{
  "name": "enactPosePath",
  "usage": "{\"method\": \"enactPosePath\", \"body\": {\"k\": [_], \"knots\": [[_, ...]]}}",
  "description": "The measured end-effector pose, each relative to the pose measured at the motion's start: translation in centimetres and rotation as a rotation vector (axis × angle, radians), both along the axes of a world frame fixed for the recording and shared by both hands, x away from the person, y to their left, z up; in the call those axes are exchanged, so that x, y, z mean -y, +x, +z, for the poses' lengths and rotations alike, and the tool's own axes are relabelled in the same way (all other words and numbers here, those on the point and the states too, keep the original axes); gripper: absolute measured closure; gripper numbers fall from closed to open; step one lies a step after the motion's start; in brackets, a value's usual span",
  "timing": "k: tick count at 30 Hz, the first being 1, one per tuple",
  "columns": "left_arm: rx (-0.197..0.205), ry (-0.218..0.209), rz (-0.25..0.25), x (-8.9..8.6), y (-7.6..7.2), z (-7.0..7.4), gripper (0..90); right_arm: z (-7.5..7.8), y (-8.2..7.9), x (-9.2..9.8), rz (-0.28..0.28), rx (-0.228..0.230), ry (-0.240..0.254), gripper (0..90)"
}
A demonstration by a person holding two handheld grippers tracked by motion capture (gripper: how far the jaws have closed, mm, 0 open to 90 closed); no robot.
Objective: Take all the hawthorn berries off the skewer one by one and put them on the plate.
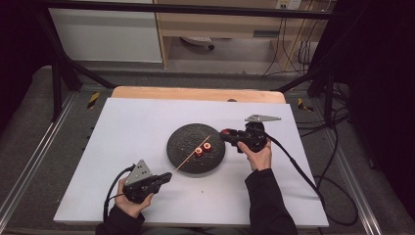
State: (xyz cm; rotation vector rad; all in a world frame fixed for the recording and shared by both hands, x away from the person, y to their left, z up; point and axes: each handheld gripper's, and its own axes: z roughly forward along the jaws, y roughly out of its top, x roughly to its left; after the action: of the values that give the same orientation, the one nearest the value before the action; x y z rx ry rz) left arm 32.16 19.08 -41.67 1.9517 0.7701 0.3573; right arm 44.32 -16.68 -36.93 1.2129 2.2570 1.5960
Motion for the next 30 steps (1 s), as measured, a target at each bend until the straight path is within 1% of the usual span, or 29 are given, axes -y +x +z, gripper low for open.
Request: {"method": "enactPosePath", "body": {"k": [5,9,14,17,23,24,26,30], "knots": [[-0.005,-0.003,0.026,-0.5,0.4,-0.1,88.1,-1.9,0.0,-1.5,0.023,-0.031,-0.043,60.6],[-0.009,-0.003,0.036,-0.6,0.6,-0.2,88.1,-3.5,0.0,-2.5,0.041,-0.055,-0.06,60.5],[-0.012,0.0,0.04,-0.6,0.7,-0.3,88.1,-5.6,-0.2,-3.8,0.064,-0.073,-0.124,60.5],[-0.014,0.001,0.039,-0.5,0.8,-0.3,88.1,-6.5,-0.3,-4.3,0.072,-0.079,-0.145,60.4],[-0.015,0.004,0.037,-0.4,0.8,-0.4,88.1,-7.4,-0.3,-4.7,0.075,-0.083,-0.174,60.0],[-0.016,0.004,0.037,-0.4,0.9,-0.4,88.1,-7.5,-0.3,-4.7,0.078,-0.075,-0.18,59.4],[-0.016,0.005,0.037,-0.4,0.9,-0.4,88.1,-7.5,-0.3,-4.8,0.077,-0.08,-0.18,57.5],[-0.017,0.005,0.039,-0.5,0.9,-0.4,88.1,-7.1,-0.5,-4.5,0.077,-0.064,-0.187,52.8]]}}
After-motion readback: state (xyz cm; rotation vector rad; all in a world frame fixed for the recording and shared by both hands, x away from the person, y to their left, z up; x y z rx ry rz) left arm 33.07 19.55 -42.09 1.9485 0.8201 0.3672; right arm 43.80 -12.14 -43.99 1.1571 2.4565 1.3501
